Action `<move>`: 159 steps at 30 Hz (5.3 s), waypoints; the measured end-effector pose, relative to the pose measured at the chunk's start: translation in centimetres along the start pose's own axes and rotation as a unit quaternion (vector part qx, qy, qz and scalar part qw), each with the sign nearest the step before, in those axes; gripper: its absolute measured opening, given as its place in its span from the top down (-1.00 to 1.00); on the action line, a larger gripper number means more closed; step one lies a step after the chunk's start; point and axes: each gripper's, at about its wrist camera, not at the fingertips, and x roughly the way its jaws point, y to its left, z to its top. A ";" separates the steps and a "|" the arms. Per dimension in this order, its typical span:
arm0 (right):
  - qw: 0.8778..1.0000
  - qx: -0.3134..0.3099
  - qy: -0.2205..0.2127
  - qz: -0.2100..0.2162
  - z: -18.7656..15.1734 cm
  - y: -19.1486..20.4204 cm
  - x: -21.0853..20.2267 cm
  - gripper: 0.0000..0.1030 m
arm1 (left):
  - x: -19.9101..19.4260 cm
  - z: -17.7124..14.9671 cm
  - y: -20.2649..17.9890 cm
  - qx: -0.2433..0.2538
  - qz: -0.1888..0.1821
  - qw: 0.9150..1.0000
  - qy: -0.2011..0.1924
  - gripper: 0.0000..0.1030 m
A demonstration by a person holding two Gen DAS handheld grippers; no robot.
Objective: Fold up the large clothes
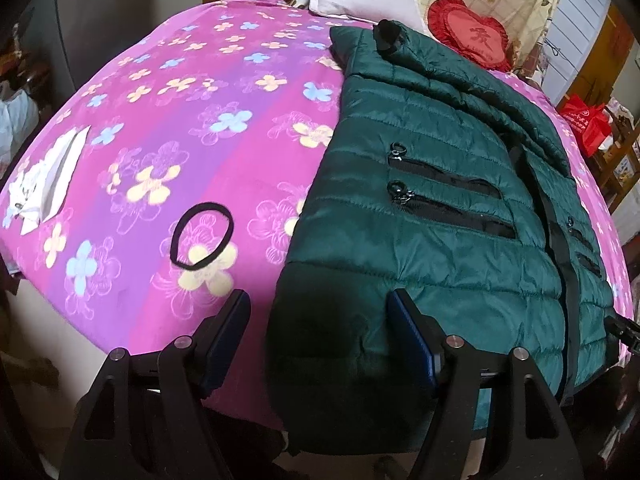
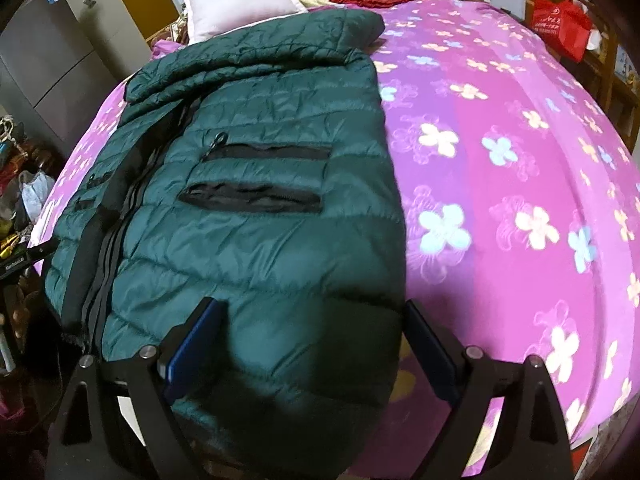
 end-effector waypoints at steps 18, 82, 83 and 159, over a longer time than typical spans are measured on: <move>1.000 0.004 0.005 0.025 -0.8 -0.4 0.4 -0.83 | 0.5 -0.6 1.9 -0.045 -0.037 0.998 0.009 -0.07; 0.964 0.078 -0.196 0.164 24.2 -2.9 -2.4 0.63 | 1.4 25.2 -5.4 -0.060 -0.026 0.985 -0.159 1.00; 0.964 0.083 -0.196 0.160 25.1 -3.1 -1.9 0.63 | 2.4 26.1 -5.4 -0.063 -0.020 0.985 -0.157 1.00; 0.988 -0.134 -0.068 0.023 39.2 21.0 23.5 -0.57 | 13.3 26.6 -7.0 -0.067 0.040 0.991 -0.104 0.11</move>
